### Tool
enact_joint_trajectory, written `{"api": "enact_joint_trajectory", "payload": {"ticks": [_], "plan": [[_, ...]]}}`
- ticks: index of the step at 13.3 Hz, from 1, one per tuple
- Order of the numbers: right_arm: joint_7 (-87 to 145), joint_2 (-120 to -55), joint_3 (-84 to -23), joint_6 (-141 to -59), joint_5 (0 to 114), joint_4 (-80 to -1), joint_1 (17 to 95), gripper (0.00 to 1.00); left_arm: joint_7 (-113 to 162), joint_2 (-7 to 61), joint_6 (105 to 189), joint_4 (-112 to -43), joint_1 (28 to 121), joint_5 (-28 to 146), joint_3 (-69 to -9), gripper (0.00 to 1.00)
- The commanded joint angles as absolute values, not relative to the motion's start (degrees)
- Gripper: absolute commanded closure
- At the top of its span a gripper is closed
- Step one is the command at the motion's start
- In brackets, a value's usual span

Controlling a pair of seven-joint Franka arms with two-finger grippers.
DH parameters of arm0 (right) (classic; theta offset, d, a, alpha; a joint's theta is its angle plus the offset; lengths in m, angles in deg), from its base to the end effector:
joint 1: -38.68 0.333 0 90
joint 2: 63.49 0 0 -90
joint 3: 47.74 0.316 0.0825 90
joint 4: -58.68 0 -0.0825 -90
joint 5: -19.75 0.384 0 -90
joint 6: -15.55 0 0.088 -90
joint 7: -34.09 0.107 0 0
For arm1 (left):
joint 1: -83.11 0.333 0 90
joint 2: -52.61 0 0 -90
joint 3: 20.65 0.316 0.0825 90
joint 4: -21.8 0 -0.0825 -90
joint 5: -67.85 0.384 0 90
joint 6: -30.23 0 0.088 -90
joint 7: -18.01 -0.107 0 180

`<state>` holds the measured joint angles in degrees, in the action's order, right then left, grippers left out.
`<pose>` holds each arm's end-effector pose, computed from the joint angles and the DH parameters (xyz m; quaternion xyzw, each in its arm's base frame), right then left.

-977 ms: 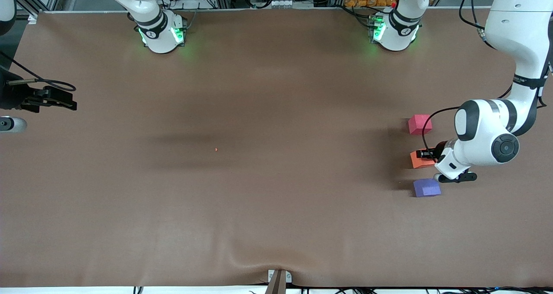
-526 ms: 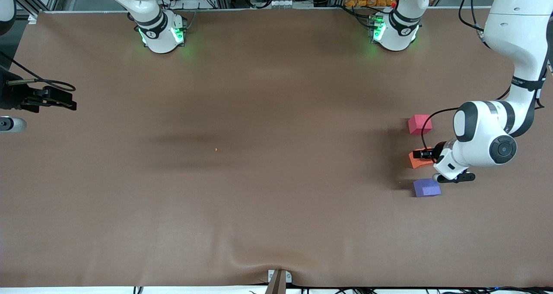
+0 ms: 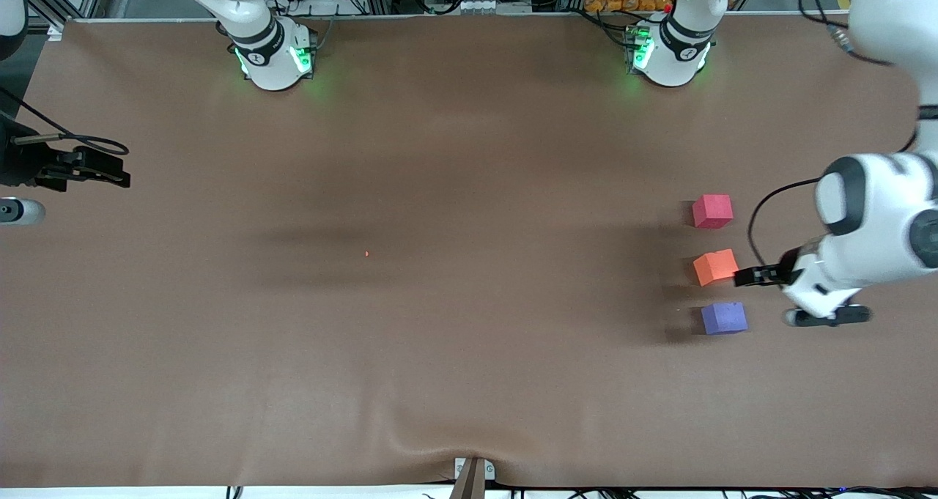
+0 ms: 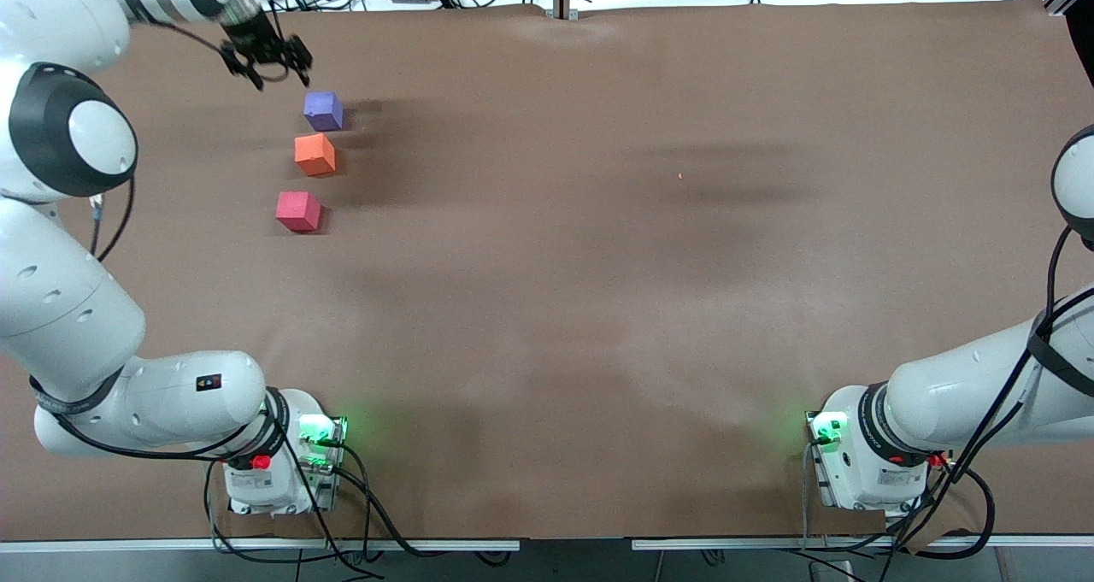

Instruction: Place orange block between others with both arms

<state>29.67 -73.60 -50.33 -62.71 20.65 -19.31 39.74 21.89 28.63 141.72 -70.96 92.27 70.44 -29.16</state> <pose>0.5860 -0.0112 0.6044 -0.9960 -0.0261 0.0854 0.0083 0.6612 0.0216 0.3770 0.9984 0.0353 -0.0436 0.0085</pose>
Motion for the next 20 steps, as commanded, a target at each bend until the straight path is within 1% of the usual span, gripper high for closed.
{"api": "enact_joint_trajectory", "payload": {"ticks": [1, 2, 5, 6, 8, 10, 11, 12, 14, 15, 17, 20], "plan": [[29.2, -73.2, -50.2, -62.9, 20.2, -19.4, 39.6, 0.00, 21.7, 30.4, 128.6, -58.6, 92.2, 69.9, -29.8, 0.00], [29.2, -73.2, -50.2, -62.9, 20.0, -19.2, 39.5, 0.00, 21.8, 32.5, 126.3, -57.2, 92.2, 69.7, -30.0, 0.00], [29.2, -73.2, -50.3, -62.9, 20.2, -19.2, 39.5, 0.00, 22.0, 41.2, 125.0, -57.3, 92.2, 69.7, -29.8, 0.00], [29.2, -73.2, -50.3, -62.9, 20.4, -19.2, 39.5, 0.00, 22.1, 43.6, 122.8, -57.3, 92.7, 69.4, -29.8, 0.00], [29.2, -73.3, -50.3, -62.9, 20.3, -19.2, 39.6, 0.00, 23.3, 46.9, 118.7, -57.9, 93.0, 69.3, -29.6, 0.00], [29.2, -73.2, -50.3, -62.8, 20.5, -19.1, 39.3, 0.00, 24.9, 48.2, 117.2, -58.3, 93.0, 68.7, -29.7, 0.00], [29.2, -73.0, -50.3, -62.8, 20.3, -19.1, 39.3, 0.00, 25.2, 49.5, 117.2, -59.7, 92.3, 67.9, -29.0, 0.00], [29.2, -73.1, -50.4, -62.7, 20.4, -19.0, 39.2, 0.00, 25.4, 51.4, 117.3, -62.1, 90.1, 67.2, -27.0, 0.00], [29.5, -73.1, -50.3, -62.7, 20.5, -19.1, 39.4, 0.00, 25.5, 55.0, 117.2, -65.9, 81.6, 66.1, -17.3, 0.00], [29.4, -73.0, -50.4, -62.5, 20.7, -19.1, 39.2, 0.00, 25.5, 57.0, 117.2, -68.5, 80.5, 65.7, -16.2, 0.00], [29.3, -72.9, -50.4, -62.3, 20.5, -19.0, 38.9, 0.00, 25.6, 59.3, 117.0, -71.2, 80.0, 65.7, -16.2, 0.00], [29.9, -72.9, -50.3, -62.4, 20.5, -18.9, 38.9, 0.00, 25.5, 60.2, 114.9, -71.5, 77.8, 66.4, -15.7, 0.00]]}}
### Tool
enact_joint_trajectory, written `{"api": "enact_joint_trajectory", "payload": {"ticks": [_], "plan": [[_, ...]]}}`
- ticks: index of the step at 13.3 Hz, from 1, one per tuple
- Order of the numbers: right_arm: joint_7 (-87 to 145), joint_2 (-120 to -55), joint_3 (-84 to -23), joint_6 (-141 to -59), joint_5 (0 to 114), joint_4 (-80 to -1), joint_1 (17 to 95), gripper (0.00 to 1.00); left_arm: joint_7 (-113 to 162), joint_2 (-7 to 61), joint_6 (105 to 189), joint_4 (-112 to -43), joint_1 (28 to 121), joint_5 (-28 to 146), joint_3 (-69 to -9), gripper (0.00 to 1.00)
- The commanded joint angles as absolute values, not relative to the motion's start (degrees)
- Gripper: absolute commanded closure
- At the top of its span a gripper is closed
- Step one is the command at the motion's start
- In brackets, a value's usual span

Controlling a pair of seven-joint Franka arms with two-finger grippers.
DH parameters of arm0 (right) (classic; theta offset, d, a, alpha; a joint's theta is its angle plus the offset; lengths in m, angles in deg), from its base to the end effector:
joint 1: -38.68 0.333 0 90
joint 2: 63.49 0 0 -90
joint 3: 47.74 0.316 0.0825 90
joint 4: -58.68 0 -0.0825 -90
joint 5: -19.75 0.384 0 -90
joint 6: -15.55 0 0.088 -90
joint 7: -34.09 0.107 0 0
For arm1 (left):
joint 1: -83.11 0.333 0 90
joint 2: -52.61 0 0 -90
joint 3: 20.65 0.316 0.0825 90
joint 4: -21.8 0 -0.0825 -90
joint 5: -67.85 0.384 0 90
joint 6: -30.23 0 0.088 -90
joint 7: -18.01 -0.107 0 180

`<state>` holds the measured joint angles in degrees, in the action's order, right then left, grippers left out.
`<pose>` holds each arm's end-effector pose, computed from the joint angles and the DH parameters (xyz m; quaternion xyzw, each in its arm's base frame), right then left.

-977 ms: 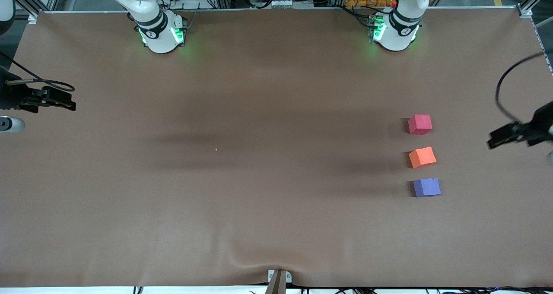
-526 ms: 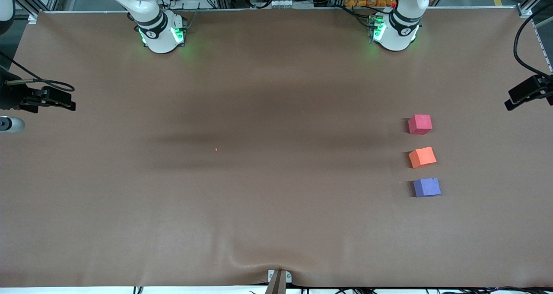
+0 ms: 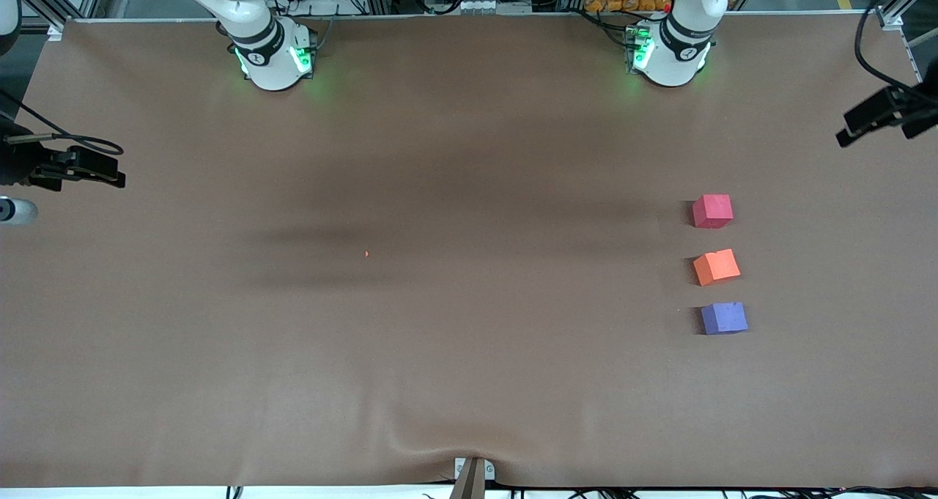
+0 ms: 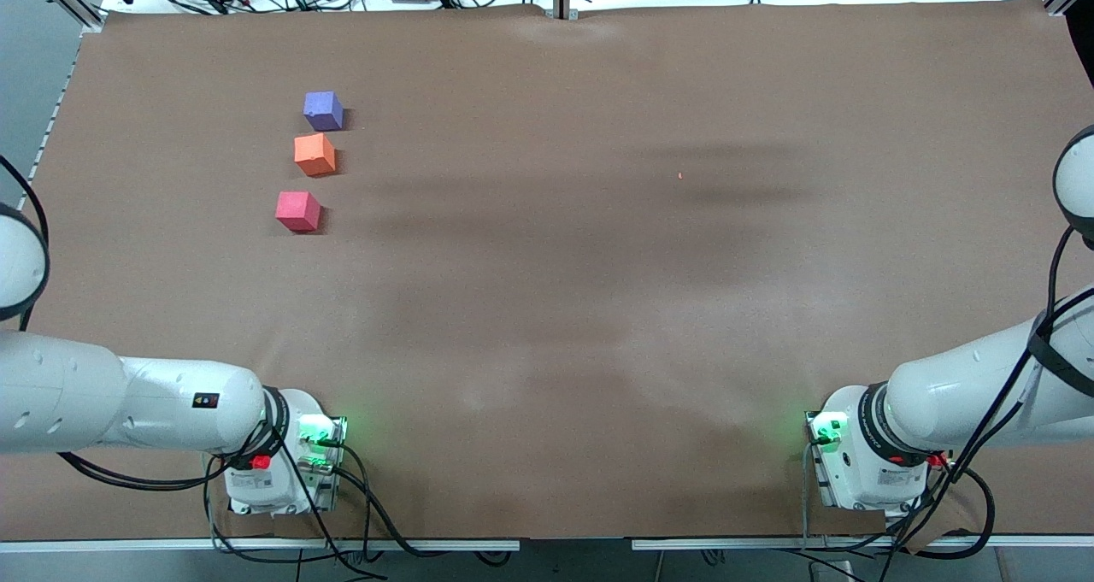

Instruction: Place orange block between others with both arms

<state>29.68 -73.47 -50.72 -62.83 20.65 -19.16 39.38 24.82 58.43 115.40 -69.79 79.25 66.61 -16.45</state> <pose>0.5855 -0.0185 0.6071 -0.9964 -0.0195 0.0818 0.0081 0.5139 0.0028 0.6583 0.9980 0.0613 -0.0062 0.0142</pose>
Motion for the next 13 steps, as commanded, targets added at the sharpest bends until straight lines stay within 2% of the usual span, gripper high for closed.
{"api": "enact_joint_trajectory", "payload": {"ticks": [1, 7, 13], "plan": [[29.9, -72.9, -50.3, -62.5, 20.8, -18.9, 39.0, 0.00, 25.4, 59.8, 115.0, -71.3, 77.8, 66.4, -15.9, 0.00], [29.9, -73.2, -50.1, -62.6, 20.9, -18.9, 40.1, 0.00, 25.5, 57.5, 118.0, -70.9, 76.5, 70.1, -19.4, 0.00], [29.9, -73.1, -50.1, -62.1, 21.0, -18.9, 39.7, 0.00, 25.1, 55.9, 118.3, -68.9, 76.2, 70.3, -19.4, 0.00]]}}
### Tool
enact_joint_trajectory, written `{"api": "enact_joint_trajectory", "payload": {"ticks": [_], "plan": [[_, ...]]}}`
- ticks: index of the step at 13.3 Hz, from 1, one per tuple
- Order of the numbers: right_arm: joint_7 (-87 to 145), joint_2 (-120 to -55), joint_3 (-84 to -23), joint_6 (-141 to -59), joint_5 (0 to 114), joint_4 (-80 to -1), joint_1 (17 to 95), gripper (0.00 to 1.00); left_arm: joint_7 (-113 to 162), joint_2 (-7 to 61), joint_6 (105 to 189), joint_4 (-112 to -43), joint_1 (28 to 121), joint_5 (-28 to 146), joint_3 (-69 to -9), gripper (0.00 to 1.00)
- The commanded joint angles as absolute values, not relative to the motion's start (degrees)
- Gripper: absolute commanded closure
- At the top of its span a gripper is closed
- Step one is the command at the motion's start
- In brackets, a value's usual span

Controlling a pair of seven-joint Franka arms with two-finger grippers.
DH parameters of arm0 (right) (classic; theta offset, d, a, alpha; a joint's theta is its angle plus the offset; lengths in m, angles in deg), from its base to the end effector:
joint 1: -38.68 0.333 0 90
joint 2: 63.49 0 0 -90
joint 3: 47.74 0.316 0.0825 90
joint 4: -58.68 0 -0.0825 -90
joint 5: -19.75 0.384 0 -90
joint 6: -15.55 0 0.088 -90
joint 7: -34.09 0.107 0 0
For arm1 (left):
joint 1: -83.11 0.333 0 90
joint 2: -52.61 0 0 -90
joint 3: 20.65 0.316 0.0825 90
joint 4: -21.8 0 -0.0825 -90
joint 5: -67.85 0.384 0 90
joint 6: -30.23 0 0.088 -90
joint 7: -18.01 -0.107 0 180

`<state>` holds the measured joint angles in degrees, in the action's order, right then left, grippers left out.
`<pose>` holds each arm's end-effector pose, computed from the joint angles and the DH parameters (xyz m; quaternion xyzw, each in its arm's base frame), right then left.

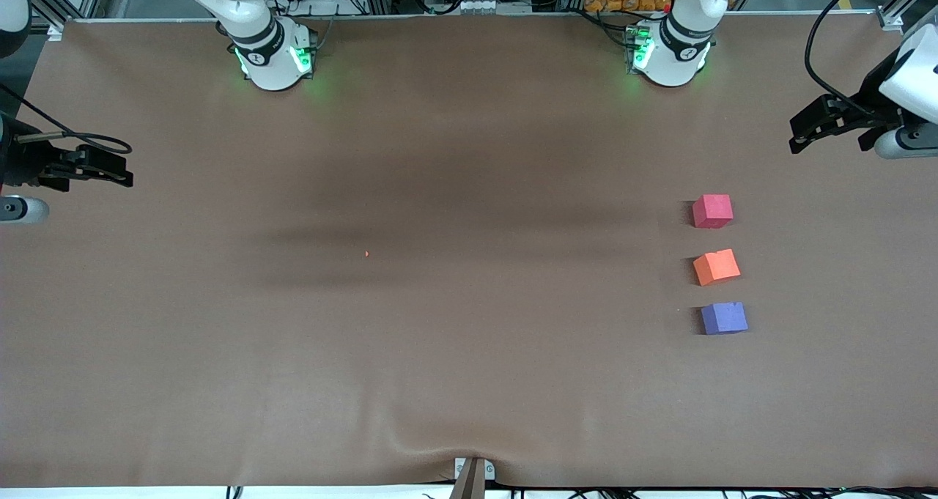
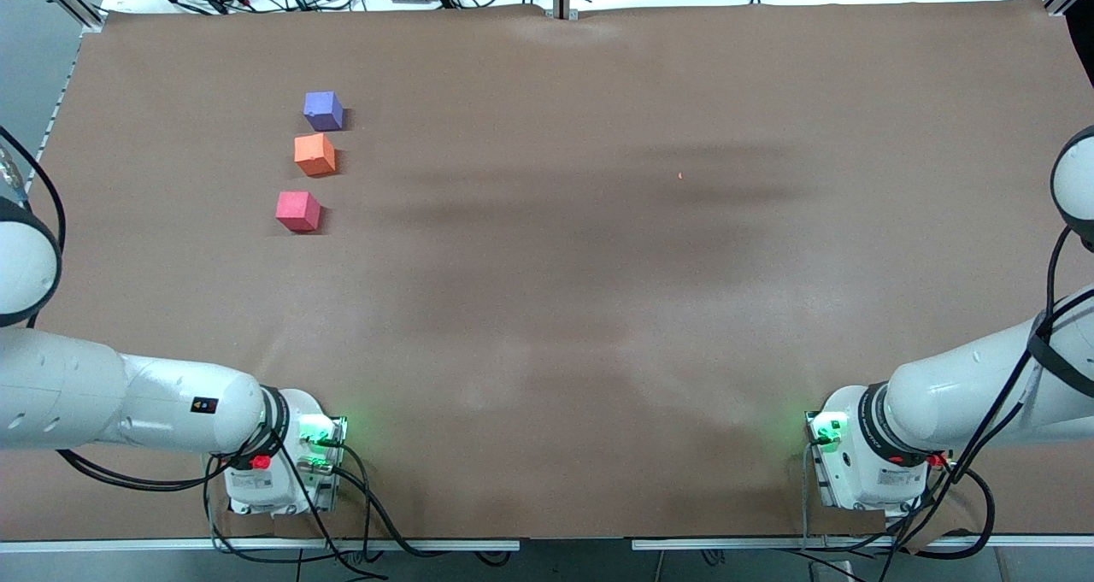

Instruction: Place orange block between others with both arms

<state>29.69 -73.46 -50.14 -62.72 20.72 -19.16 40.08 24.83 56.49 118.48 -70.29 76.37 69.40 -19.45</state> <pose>0.5855 -0.0058 0.6070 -0.9961 -0.0306 0.0828 0.0087 0.5281 -0.0478 0.6414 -0.9999 -0.0116 -0.0017 0.0127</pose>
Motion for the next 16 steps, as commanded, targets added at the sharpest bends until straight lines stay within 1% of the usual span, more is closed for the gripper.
{"api": "enact_joint_trajectory", "payload": {"ticks": [1, 6, 12, 16], "plan": [[29.7, -73.0, -50.2, -61.5, 20.9, -18.9, 39.7, 0.00, 25.1, 56.0, 118.3, -68.9, 76.2, 70.2, -19.4, 0.00], [30.0, -72.3, -50.3, -55.3, 21.0, -19.5, 39.7, 0.00, 24.6, 56.1, 118.3, -68.8, 76.3, 70.1, -19.2, 0.00], [30.0, -69.9, -50.2, -55.6, 21.0, -20.0, 38.2, 0.00, 24.2, 56.4, 118.4, -68.8, 76.4, 70.0, -19.1, 0.00], [29.8, -69.8, -50.2, -55.6, 21.0, -20.2, 37.7, 0.00, 24.2, 56.2, 118.6, -68.9, 76.9, 70.6, -19.1, 0.00]]}}
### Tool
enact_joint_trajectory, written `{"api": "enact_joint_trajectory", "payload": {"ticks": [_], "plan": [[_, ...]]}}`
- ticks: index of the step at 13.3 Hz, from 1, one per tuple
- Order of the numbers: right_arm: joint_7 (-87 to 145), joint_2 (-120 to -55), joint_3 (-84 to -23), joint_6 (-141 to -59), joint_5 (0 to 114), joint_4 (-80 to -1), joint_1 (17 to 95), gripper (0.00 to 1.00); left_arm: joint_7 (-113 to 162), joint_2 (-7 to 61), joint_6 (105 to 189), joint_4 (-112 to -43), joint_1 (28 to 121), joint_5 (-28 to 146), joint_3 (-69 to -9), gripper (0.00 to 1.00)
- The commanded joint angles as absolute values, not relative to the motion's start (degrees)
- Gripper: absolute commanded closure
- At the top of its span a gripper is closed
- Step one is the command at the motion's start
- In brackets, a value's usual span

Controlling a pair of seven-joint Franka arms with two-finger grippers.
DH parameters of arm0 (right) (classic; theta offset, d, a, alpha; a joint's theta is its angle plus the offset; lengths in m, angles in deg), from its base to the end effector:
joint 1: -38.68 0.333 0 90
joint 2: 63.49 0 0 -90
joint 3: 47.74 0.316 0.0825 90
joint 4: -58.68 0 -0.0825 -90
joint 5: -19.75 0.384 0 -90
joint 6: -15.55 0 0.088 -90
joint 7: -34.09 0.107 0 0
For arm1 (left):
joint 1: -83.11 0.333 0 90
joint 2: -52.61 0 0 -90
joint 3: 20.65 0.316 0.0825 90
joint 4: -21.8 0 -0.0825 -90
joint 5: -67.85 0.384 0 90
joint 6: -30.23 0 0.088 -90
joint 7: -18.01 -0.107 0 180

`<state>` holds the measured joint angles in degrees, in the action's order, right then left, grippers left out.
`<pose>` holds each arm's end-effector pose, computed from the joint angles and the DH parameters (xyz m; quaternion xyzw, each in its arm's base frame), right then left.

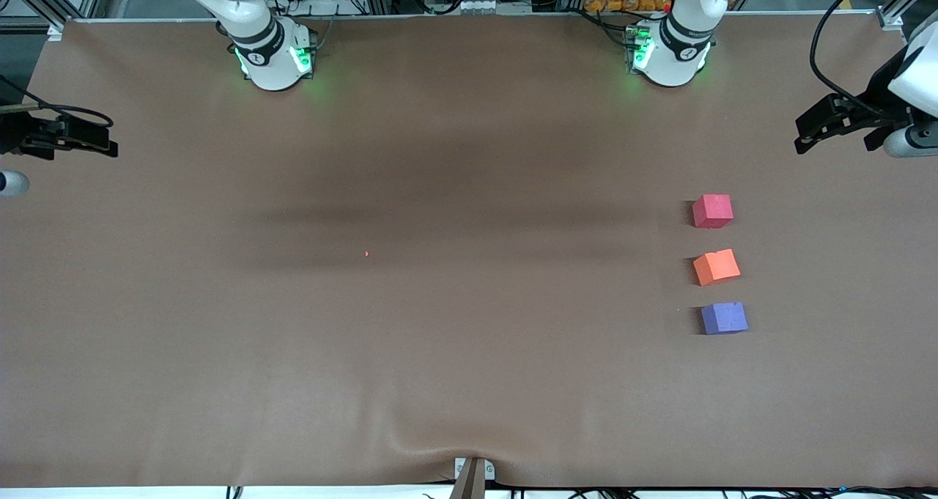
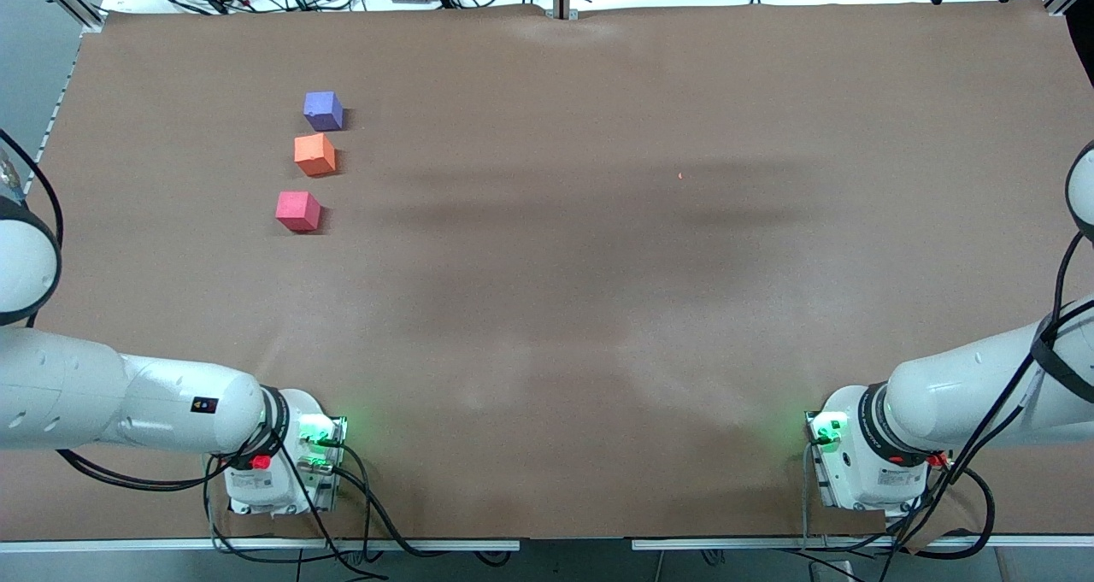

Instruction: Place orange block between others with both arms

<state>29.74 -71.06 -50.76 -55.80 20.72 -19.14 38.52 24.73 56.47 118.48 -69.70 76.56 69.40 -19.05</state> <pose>0.5583 -0.0265 0.6234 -0.9924 -0.0116 0.1215 0.0128 0.5288 -0.0423 0.6460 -0.9998 -0.0159 -0.0066 0.0120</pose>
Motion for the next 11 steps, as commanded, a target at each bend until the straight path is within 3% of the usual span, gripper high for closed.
{"api": "enact_joint_trajectory", "payload": {"ticks": [1, 11], "plan": [[29.7, -69.8, -50.2, -55.6, 21.0, -20.2, 37.7, 0.00, 24.2, 56.3, 118.6, -68.9, 77.2, 70.5, -19.2, 0.00], [29.6, -69.2, -50.3, -55.2, 21.0, -20.2, 37.6, 0.00, 24.2, 56.4, 119.5, -69.0, 77.3, 70.1, -19.2, 0.00]]}}
